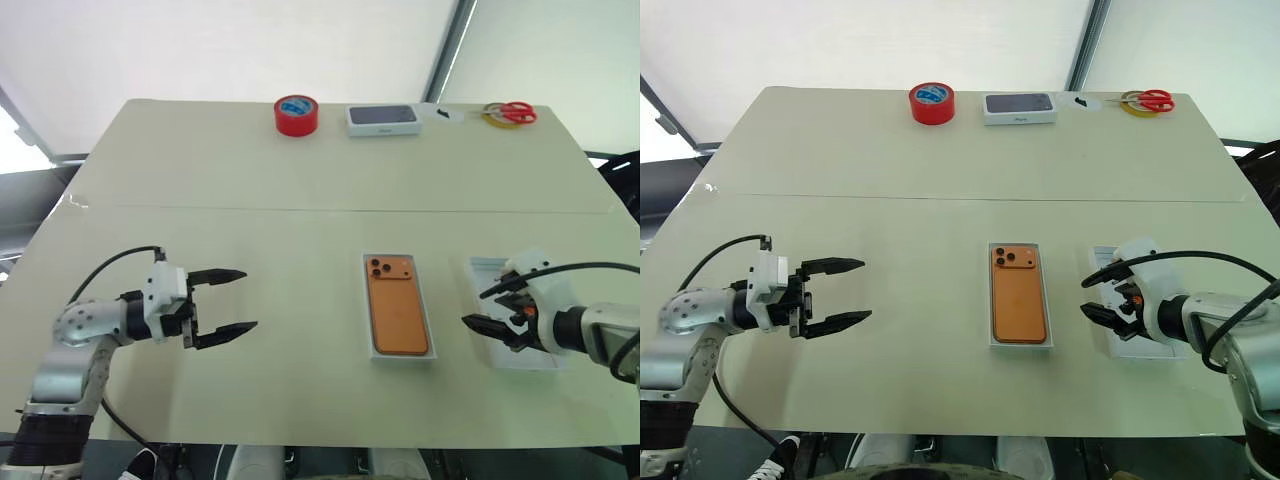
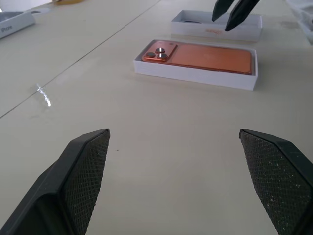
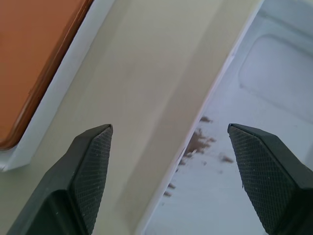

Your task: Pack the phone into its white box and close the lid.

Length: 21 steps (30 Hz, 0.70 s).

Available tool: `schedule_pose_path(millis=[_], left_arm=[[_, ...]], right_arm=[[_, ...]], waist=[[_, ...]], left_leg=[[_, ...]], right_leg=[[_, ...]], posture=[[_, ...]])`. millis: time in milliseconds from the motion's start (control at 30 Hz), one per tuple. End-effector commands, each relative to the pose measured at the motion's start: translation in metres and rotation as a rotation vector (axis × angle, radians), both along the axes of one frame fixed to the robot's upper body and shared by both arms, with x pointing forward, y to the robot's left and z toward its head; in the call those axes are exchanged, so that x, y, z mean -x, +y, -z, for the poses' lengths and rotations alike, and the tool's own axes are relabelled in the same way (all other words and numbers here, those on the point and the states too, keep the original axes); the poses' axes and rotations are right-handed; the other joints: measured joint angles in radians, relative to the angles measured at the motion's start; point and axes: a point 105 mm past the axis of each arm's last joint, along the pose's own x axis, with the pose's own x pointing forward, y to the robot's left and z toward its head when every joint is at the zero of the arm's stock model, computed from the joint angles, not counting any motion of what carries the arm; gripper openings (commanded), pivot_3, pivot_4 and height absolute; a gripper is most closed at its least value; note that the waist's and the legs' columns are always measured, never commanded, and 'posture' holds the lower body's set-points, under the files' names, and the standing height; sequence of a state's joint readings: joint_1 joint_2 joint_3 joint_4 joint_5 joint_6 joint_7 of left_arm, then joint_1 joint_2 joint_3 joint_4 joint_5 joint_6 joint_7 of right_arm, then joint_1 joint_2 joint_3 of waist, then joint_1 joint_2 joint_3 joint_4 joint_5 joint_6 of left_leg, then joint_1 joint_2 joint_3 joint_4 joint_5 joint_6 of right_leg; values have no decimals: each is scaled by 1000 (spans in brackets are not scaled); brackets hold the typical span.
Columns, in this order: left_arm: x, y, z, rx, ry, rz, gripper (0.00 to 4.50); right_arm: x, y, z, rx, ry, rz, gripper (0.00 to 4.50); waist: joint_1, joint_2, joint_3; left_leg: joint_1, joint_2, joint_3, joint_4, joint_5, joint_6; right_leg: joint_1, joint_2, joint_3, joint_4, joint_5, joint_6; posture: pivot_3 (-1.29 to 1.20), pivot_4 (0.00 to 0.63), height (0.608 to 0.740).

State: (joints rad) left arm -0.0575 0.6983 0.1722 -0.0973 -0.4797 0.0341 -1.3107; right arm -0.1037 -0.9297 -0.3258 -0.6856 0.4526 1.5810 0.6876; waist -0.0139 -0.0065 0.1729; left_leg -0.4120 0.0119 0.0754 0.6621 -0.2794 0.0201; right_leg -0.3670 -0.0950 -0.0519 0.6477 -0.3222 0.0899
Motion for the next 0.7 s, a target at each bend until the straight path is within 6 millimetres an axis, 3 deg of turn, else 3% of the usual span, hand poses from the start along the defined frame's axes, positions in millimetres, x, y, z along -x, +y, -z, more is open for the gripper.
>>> schedule_pose_path(millis=[33,100,400,500,700], left_arm=[[1,-1,-10,10,-46,32,4454],[4,-6,-11,28,-34,52,4454],[15,-19,-10,47,-21,67,4454],[17,-21,-10,49,-24,55,4500],[17,-22,-11,57,-31,34,4500]], right_arm=[[-1,-3,-5,1,8,14,3921],[-1,2,-2,-78,35,5,3921],[-15,6,8,-80,73,33,3921],[-18,7,11,-91,79,50,3131],[-17,9,23,-86,94,79,63]], waist=[[-1,0,0],[-2,0,0],[-3,1,0],[-2,0,0],[-3,0,-1]], left_leg=[[-1,0,0,0,0,0],[-2,0,0,0,0,0],[-3,0,0,0,0,0],[-3,0,0,1,0,0],[-3,0,0,1,0,0]], right_leg=[[-1,0,0,0,0,0],[-2,0,0,0,1,1],[-3,0,0,1,1,3],[-3,0,0,1,2,3],[-3,0,0,1,2,3]], posture=[[0,150,730],[0,150,730],[0,150,730],[0,150,730],[0,150,730]])
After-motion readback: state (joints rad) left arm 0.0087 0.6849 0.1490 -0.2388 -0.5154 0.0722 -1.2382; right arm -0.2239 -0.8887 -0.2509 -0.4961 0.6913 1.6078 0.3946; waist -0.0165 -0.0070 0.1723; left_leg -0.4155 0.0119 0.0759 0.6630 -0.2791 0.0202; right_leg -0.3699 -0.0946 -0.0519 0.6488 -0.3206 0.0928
